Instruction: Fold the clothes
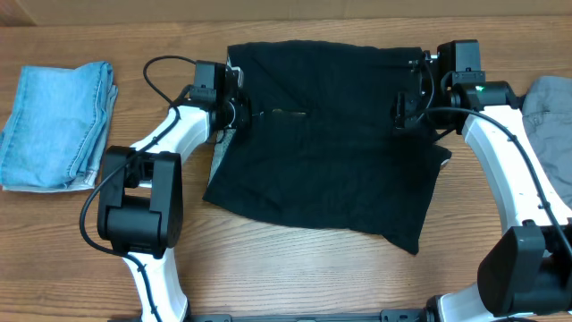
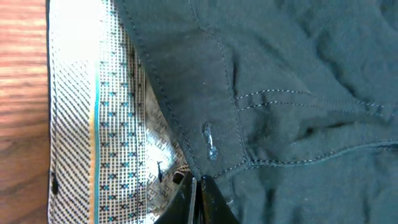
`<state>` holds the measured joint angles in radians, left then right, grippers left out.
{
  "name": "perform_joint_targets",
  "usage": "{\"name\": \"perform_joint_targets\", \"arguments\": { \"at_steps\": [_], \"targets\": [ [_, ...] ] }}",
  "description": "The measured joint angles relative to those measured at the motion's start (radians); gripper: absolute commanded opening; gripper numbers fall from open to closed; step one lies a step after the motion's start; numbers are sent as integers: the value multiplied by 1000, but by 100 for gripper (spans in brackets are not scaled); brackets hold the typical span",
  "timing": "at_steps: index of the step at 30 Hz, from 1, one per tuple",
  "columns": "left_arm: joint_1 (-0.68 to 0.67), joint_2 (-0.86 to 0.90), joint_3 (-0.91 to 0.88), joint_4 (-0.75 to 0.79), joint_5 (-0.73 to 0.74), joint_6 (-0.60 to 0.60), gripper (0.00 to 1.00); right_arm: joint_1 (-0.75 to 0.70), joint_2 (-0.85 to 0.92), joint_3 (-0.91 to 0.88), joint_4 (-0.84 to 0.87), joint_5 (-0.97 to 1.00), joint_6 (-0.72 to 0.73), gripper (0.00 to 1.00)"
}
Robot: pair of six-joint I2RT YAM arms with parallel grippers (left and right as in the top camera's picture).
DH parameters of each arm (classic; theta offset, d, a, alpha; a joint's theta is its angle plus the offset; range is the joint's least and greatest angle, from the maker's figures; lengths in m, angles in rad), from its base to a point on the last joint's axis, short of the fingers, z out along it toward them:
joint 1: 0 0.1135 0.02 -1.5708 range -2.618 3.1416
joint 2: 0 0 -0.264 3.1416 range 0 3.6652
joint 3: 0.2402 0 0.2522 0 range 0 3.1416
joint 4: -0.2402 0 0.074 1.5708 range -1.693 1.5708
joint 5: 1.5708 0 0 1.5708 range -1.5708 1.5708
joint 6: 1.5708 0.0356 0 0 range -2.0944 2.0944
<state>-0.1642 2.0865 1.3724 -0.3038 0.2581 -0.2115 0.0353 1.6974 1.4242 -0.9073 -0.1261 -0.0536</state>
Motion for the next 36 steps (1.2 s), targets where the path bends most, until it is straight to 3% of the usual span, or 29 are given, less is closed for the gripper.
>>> {"name": "perform_joint_targets", "arguments": {
  "at_steps": [7,9,17,21,23,25,36],
  "targets": [
    [0,0,55,-37,3,0,4,0,0,0,0,0,0,66],
    [0,0,55,-42,3,0,13,0,0,0,0,0,0,66],
    [0,0,55,-64,3,0,25,0,0,0,-1,0,0,66],
    [0,2,55,-67,-2,-2,41,0,0,0,0,0,0,66],
    [0,3,55,-67,-2,0,55,0,0,0,-1,0,0,66],
    [0,3,55,-67,-6,3,59,0,0,0,-1,0,0,66],
    [-6,11,55,-74,-46,0,65,0,0,0,-2,0,0,66]
  ]
}}
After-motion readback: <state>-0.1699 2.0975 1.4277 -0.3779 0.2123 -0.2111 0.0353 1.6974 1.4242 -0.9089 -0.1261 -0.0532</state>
